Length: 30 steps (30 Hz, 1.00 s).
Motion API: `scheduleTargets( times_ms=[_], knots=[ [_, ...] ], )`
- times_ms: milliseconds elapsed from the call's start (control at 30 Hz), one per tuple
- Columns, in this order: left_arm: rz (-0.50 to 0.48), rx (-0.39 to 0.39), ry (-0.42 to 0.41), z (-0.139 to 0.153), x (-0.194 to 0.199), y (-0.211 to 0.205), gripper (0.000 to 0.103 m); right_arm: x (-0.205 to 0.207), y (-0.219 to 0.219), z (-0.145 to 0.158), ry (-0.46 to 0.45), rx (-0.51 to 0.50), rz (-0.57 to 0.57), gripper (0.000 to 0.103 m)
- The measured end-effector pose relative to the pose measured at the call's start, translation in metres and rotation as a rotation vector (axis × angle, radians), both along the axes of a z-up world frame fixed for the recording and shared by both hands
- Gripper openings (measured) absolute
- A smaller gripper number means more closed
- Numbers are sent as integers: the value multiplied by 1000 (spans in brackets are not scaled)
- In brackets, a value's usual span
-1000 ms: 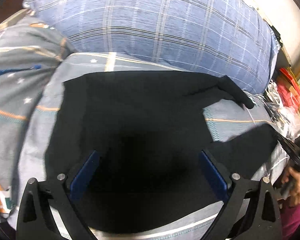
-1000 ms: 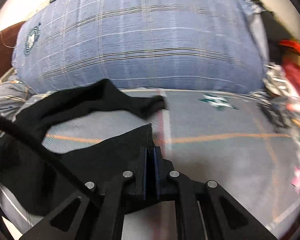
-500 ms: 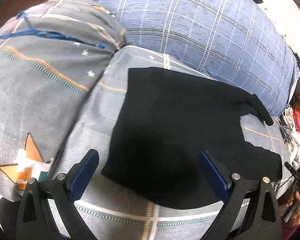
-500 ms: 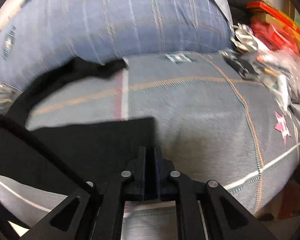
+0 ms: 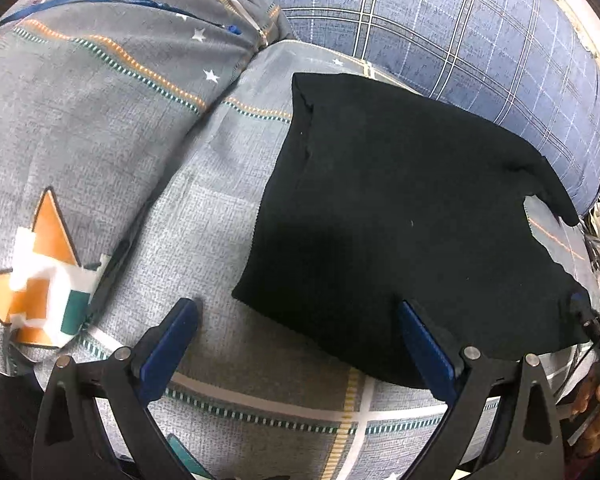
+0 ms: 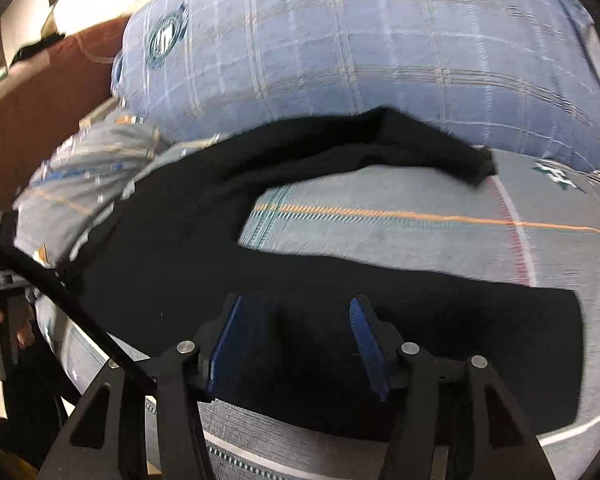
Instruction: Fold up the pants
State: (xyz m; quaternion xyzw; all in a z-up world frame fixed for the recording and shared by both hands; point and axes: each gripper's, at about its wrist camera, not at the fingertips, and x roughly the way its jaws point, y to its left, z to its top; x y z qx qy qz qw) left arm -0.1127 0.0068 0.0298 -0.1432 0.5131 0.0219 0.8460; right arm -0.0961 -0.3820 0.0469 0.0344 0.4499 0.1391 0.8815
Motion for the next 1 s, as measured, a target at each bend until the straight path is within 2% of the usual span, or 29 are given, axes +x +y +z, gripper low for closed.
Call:
scheduleTargets(
  times_ms=[100,267,400,567,700,800,900,1000],
  knots=[
    [-10,42,-30,14,-4,-2,99,4,5,-13,53,-27,18,59],
    [-32,93,-93,40,-2,-5,99,10,6,2,24,-23,33,60],
    [-89,129,-132,60,12,-12,99,26,8,16,-6,11,35,68],
    [-190,86,-131,73,53,-22,99,60,20,37,-70,-33,89,76],
    [-254,43,-114,71,96,-27,99,97,30,47,-94,-50,153,80],
    [-317,15,-87,63,124,-31,99,125,41,52,-114,-104,228,82],
    [-373,29,-69,54,152,-35,99,153,56,52,-117,-144,326,89],
    [-425,34,-46,44,180,-37,99,179,71,42,-97,-202,418,90]
  ],
)
